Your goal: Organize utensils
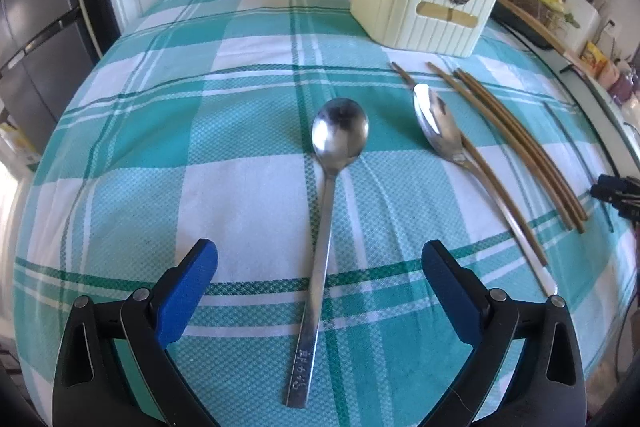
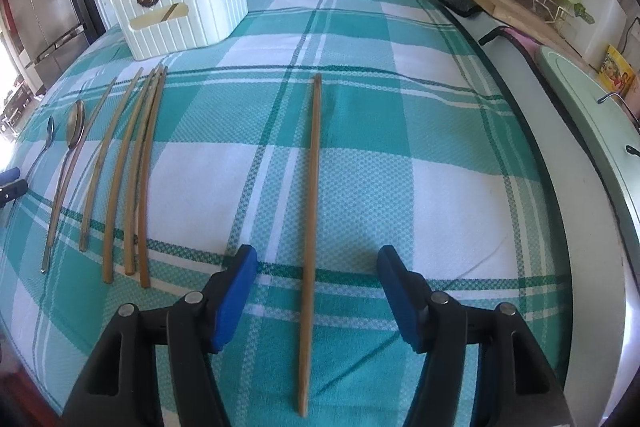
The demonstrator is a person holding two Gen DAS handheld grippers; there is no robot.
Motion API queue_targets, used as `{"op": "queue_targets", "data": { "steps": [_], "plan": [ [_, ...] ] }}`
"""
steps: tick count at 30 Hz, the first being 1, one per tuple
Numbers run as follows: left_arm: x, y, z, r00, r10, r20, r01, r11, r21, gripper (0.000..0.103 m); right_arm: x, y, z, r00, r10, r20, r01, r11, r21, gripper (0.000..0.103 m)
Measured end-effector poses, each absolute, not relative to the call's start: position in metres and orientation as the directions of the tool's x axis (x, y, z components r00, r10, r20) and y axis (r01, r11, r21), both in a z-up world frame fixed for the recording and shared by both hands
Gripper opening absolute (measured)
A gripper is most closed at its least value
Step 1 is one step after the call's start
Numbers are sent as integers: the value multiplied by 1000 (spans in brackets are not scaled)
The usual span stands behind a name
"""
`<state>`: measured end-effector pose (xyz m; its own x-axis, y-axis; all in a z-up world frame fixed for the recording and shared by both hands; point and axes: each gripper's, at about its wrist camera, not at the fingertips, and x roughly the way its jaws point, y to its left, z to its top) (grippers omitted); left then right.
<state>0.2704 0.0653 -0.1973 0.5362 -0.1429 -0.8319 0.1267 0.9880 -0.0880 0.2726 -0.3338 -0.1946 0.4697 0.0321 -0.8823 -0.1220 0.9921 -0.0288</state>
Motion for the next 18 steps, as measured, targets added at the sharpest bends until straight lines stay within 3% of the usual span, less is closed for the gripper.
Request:
{"op": "queue_targets", "data": {
  "steps": [6,10,14,18],
  "plan": [
    [294,51,-191,537,-110,-836,171,985,-20,101,267,-338,-194,436,39,-899,-138,990,-24,64],
    [314,43,-206,498,-58,-865,167,986,30,90,271,-335,-193,433,41,-900,-158,987,-31,64],
    [325,42,-206,499,-49,-865,156,987,35,91,286,-331,-188,428,52,-902,-193,981,-35,64],
    [333,37,-206,487,-64,-871,164,986,20,81,315,-329,-187,399,71,-914,-212,977,-17,64]
  ]
}}
